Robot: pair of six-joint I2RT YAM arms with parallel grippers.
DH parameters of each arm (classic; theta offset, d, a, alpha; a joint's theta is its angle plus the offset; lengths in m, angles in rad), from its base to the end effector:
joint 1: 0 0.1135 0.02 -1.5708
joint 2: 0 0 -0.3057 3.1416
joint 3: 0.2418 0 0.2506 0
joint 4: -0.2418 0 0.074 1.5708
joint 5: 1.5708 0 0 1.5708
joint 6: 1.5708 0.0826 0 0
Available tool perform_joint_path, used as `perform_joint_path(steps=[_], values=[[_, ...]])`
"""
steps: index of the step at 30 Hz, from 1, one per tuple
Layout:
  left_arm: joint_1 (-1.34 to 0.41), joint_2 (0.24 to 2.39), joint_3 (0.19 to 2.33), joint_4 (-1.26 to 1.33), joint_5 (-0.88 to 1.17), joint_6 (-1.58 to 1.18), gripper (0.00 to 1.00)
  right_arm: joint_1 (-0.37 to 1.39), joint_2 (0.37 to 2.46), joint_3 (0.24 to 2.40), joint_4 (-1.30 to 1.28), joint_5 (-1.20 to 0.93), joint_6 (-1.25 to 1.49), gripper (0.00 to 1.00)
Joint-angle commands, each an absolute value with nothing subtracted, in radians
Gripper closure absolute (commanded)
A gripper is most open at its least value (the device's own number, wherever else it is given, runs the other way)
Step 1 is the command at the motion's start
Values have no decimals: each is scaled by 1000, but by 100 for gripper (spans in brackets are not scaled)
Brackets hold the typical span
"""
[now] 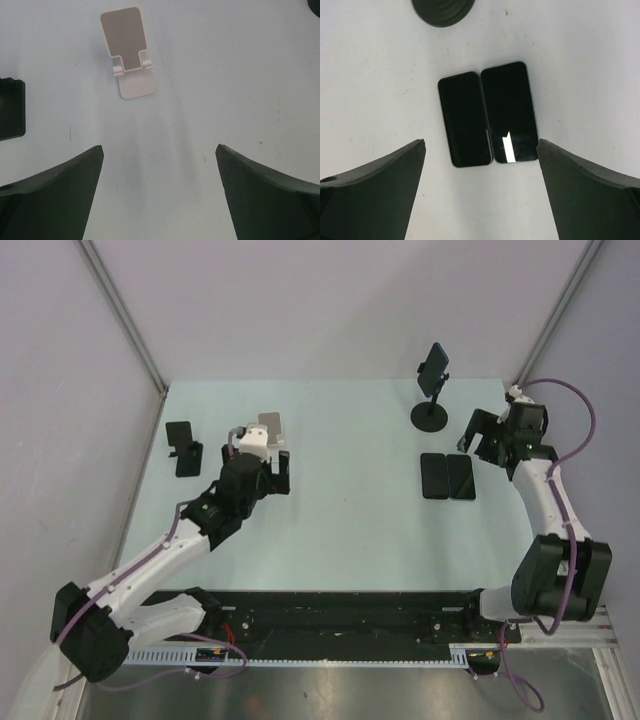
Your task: Remove the phone from the phone stand
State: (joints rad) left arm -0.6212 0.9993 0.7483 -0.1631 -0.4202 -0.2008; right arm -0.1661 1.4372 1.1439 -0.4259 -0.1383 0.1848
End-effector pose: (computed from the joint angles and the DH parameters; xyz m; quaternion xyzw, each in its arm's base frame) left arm 0.2164 -0.1135 0.3082 0.0594 0.8247 -0.0535 0.5599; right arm 0.3439 -0.0461 0.3009 0.1305 0.8996 0.0668 0.4115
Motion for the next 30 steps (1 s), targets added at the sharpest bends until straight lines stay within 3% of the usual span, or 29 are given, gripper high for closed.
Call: perform_joint_path(steps=[1,12,20,30], values=[[-603,1121,898,-169,-468,-225,0,-97,1280,1037,-342,-26,248,0],[-431,1538,1170,-172,-361,-236,0,87,936,741,-150,32,252,0],[-338,1791,1368,-181,-351,-236,0,123,903,695,-107,-24,224,0],[-304,1913,1494,-178,-232,-261,0,130,943,695,-97,-61,215,0]])
